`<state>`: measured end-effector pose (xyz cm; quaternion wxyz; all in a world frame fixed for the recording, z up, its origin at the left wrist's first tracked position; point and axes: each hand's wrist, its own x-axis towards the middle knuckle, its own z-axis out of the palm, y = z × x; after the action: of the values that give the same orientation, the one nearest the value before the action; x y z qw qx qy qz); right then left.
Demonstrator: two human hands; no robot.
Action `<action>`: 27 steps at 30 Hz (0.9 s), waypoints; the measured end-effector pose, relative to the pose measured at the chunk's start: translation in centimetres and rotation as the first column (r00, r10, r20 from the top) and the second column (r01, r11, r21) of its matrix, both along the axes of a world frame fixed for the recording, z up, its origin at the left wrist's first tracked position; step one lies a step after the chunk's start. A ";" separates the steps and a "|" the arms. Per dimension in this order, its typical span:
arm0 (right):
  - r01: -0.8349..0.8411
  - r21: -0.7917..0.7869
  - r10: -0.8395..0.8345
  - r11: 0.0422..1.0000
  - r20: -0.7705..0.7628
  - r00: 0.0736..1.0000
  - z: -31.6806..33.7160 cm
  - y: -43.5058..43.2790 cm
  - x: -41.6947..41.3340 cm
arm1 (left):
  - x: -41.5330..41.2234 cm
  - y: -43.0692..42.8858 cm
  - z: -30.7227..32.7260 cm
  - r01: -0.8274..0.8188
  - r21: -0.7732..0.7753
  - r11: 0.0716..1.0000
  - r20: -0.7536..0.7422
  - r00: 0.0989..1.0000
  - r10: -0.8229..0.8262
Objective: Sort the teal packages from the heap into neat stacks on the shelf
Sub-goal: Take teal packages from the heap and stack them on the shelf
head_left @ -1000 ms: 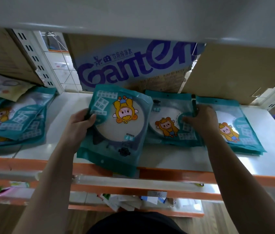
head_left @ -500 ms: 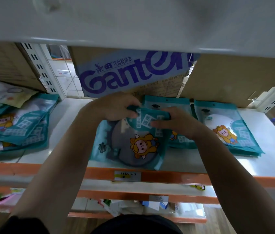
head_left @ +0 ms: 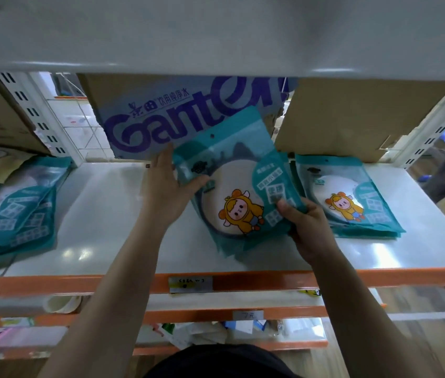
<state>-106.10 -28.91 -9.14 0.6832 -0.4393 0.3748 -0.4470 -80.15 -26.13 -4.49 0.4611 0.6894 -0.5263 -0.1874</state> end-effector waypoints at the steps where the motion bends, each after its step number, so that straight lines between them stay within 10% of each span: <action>1: 0.010 -0.007 -0.010 1.000 -0.001 1.000 -0.2 0.0 -0.2 | -0.5 0.0 -0.4 0.002 0.018 1.000 -0.037 0.999 -0.001; 8: 0.020 -0.004 -0.020 1.000 0.112 0.993 0.4 0.3 -2.3 | -4.6 0.5 -1.7 0.135 0.119 0.984 -0.352 0.932 -0.086; 17: 0.056 -0.137 -0.100 0.989 -0.340 0.935 2.0 -1.9 -8.0 | -9.2 0.6 -2.3 0.214 0.137 0.967 -0.258 0.951 -0.174; 22: 0.236 -0.137 -0.272 0.962 -0.401 0.875 2.1 -5.1 -12.5 | -9.7 1.9 -4.6 0.110 0.043 0.993 0.276 0.954 -0.118; 27: 0.368 -0.041 -0.335 0.929 -0.515 0.789 1.6 -8.9 -17.0 | -8.0 3.7 -7.2 -0.066 0.137 0.988 0.454 0.891 -0.004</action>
<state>-123.13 -37.82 -7.54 0.4763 -0.4437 0.6318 -0.4208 -88.20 -22.39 -11.69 0.2758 0.7548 -0.5928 -0.0529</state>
